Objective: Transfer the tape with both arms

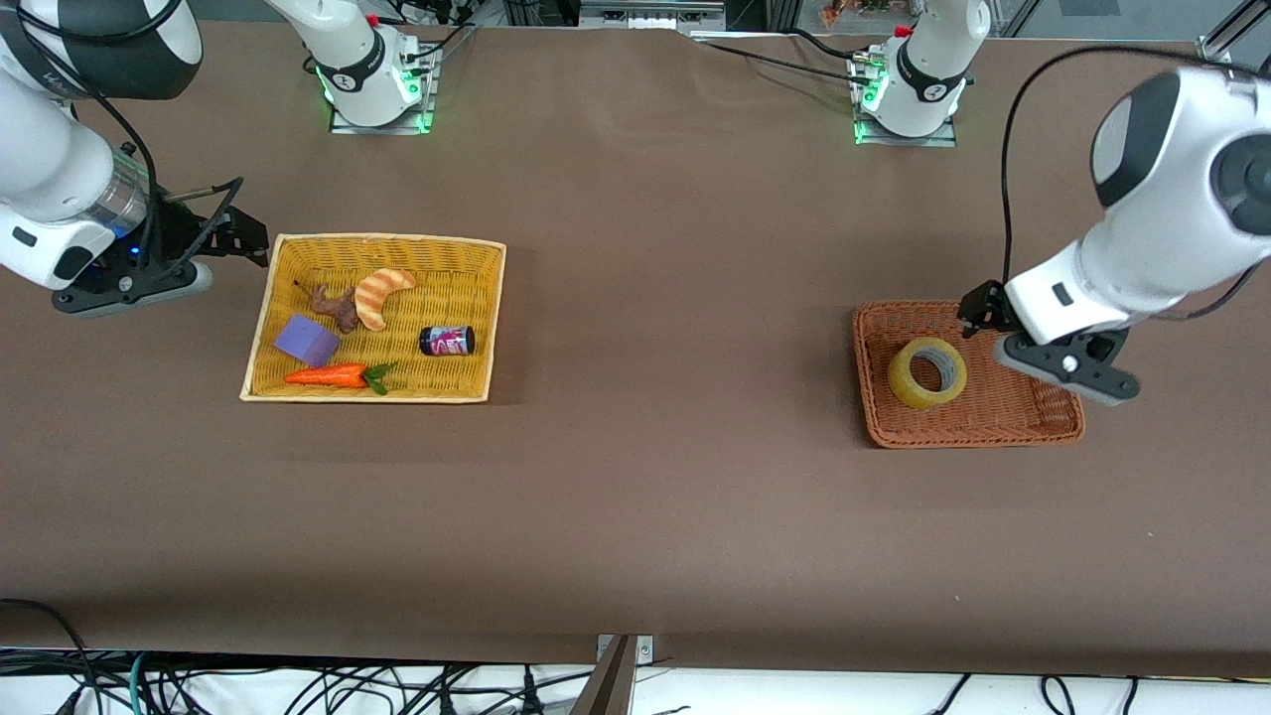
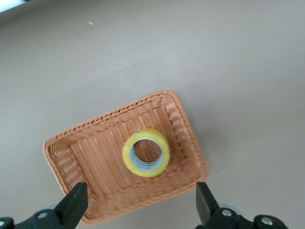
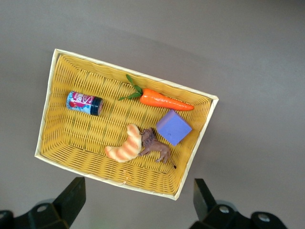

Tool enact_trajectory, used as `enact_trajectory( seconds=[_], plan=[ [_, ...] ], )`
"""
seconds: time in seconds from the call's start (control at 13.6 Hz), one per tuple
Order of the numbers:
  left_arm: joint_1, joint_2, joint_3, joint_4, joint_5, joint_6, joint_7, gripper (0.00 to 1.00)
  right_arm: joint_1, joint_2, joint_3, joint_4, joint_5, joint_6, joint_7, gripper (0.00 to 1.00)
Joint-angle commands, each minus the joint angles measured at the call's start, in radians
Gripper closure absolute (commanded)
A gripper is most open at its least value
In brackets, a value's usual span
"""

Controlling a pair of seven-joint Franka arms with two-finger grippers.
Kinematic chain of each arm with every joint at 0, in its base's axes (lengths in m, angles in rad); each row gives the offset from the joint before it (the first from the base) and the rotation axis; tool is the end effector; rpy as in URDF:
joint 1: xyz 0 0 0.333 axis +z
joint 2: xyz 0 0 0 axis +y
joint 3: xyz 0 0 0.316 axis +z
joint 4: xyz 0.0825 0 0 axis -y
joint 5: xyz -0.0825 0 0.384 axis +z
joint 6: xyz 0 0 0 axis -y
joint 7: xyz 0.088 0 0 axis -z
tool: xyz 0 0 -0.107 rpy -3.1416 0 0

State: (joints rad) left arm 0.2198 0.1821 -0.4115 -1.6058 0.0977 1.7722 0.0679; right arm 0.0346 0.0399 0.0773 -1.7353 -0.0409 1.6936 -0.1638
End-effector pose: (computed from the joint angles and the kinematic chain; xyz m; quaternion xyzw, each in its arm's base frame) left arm 0.6083 -0.0912 0.5268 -0.9906 0.1361 -0.0006 0.0116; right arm 0.5637 0.0588 0.5346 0.9891 0.1406 -0.0412 0.0176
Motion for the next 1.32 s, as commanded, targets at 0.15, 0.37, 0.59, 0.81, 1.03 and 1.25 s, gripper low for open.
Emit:
enact_trajectory(
  seconds=[0.15, 0.37, 0.59, 0.81, 1.03, 1.25],
  plan=[
    [-0.23, -0.122, 0.325, -0.026, -0.067, -0.014, -0.069, 0.0, -0.009, -0.048, 0.007, -0.058, 0.01, 0.037, -0.002, 0.0],
    [-0.234, -0.214, 0.332, -0.137, -0.062, -0.007, -0.079, 0.0, -0.009, -0.054, 0.007, -0.075, 0.01, 0.049, 0.001, 0.0],
    [-0.221, -0.211, 0.329, -0.134, -0.068, -0.02, -0.066, 0.0, -0.009, -0.054, 0.007, -0.075, 0.01, 0.051, -0.003, 0.0],
    [-0.224, -0.213, 0.324, -0.131, -0.078, -0.022, -0.068, 0.0, -0.009, -0.054, 0.007, -0.076, 0.01, 0.051, -0.005, 0.0],
    [-0.221, -0.211, 0.326, -0.131, -0.13, -0.022, -0.065, 0.0, -0.009, -0.054, 0.007, -0.076, 0.01, 0.051, -0.005, 0.0],
    [-0.221, -0.211, 0.326, -0.129, -0.128, -0.023, -0.066, 0.0, -0.009, -0.054, 0.007, -0.076, 0.01, 0.052, -0.005, 0.0]
  ],
)
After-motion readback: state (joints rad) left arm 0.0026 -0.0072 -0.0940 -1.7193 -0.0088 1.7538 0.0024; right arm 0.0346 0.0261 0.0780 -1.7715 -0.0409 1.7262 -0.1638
